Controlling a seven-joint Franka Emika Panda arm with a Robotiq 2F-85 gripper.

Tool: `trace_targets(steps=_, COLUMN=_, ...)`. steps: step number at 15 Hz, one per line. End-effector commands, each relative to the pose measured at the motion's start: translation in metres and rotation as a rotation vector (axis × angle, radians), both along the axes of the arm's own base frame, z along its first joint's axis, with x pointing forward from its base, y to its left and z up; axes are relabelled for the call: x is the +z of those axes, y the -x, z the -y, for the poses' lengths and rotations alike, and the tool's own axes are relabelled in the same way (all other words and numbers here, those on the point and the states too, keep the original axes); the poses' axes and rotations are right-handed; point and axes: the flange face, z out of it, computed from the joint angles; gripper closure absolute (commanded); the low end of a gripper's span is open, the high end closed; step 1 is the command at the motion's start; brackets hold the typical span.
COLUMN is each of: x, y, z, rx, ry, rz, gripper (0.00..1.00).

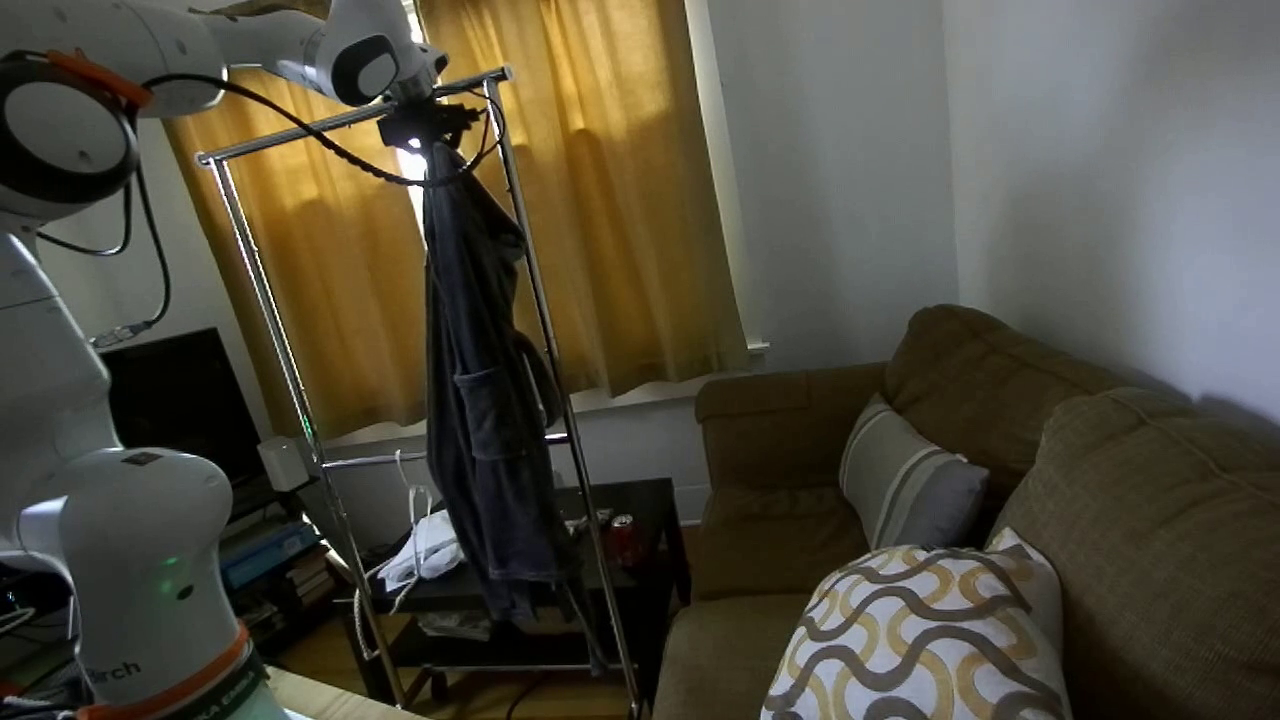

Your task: Pick up the gray robe with the hanger from the top rail and put it on the bottom rail

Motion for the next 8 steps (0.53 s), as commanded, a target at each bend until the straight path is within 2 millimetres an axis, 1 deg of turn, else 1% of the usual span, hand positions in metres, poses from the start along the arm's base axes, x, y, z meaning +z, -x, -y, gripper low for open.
trace_targets(steps=1, x=0.011, y=0.011, z=0.002, rx=0.029, ry=-0.068, rz=0.027, gripper=0.99)
trace_targets(steps=3, x=0.016, y=0.015, z=0.001, rx=0.035, ry=-0.096, rz=0.038, gripper=1.00)
trace_targets(steps=4, x=0.018, y=0.016, z=0.001, rx=0.035, ry=-0.102, rz=0.048, gripper=0.98)
trace_targets(steps=8, x=0.022, y=0.018, z=-0.001, rx=0.038, ry=-0.144, rz=0.054, gripper=0.98)
